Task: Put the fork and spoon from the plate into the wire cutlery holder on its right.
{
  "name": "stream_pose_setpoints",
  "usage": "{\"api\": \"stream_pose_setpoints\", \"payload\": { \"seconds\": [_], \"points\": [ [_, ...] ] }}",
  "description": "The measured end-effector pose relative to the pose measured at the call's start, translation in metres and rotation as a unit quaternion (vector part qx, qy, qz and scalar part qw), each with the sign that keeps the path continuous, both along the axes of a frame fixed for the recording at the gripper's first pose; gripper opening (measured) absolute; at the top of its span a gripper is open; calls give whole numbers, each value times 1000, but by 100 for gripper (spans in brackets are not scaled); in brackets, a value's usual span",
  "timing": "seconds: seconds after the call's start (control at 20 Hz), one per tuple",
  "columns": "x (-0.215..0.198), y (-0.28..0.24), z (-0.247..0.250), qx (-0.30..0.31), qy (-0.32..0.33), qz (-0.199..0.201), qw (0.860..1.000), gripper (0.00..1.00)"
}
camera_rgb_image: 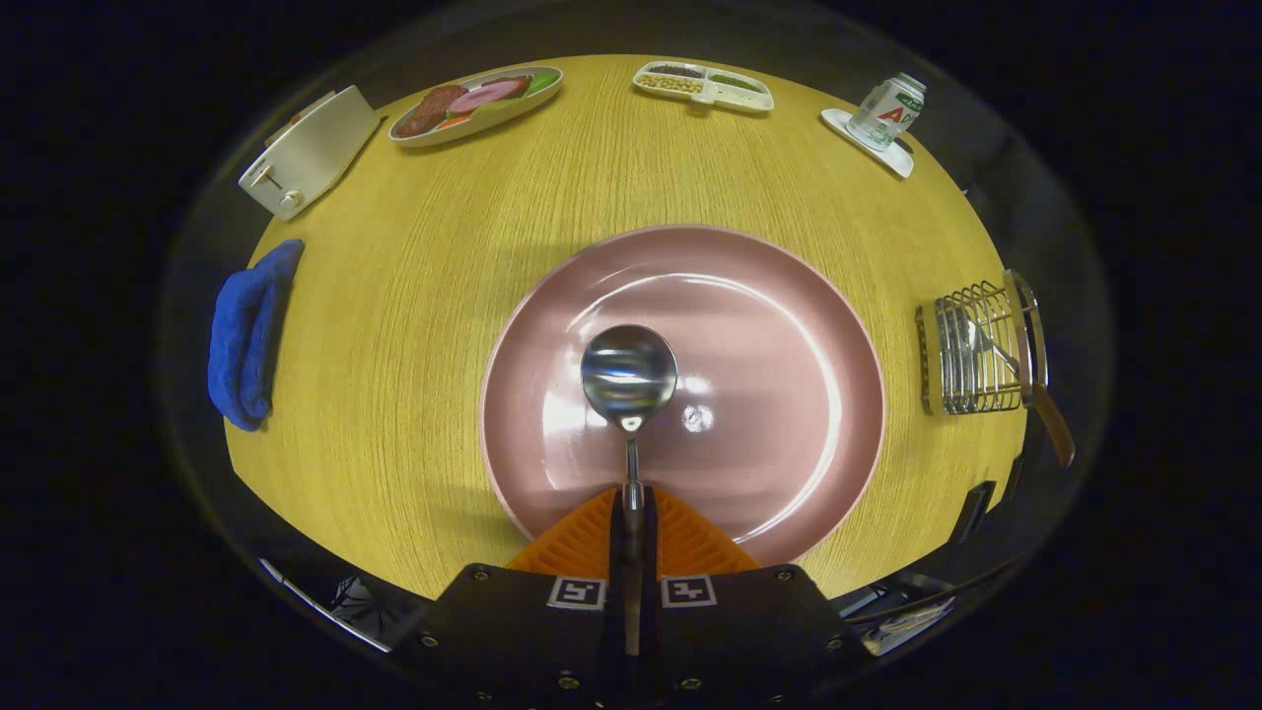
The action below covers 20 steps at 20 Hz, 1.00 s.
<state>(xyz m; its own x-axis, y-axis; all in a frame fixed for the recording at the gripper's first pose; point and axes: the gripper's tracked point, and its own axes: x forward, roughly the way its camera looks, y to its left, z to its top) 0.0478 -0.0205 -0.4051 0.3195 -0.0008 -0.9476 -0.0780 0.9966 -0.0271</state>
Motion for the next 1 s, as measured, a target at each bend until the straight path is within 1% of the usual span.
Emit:
{"api": "stream_pose_setpoints", "payload": {
  "seconds": [0.1,0.2,0.4,0.55,0.8,1.0],
  "points": [
    [2,-5,12,-10,-6,0,1000,6],
    [6,-15,27,-25,-15,-8,1000,6],
    [20,-42,67,-37,-55,-49,997,6],
    [27,-71,92,-45,-78,-83,993,6],
    [22,-128,121,-71,-82,-127,986,6],
    [8,-174,137,-96,-76,-152,981,6]
  ]
}}
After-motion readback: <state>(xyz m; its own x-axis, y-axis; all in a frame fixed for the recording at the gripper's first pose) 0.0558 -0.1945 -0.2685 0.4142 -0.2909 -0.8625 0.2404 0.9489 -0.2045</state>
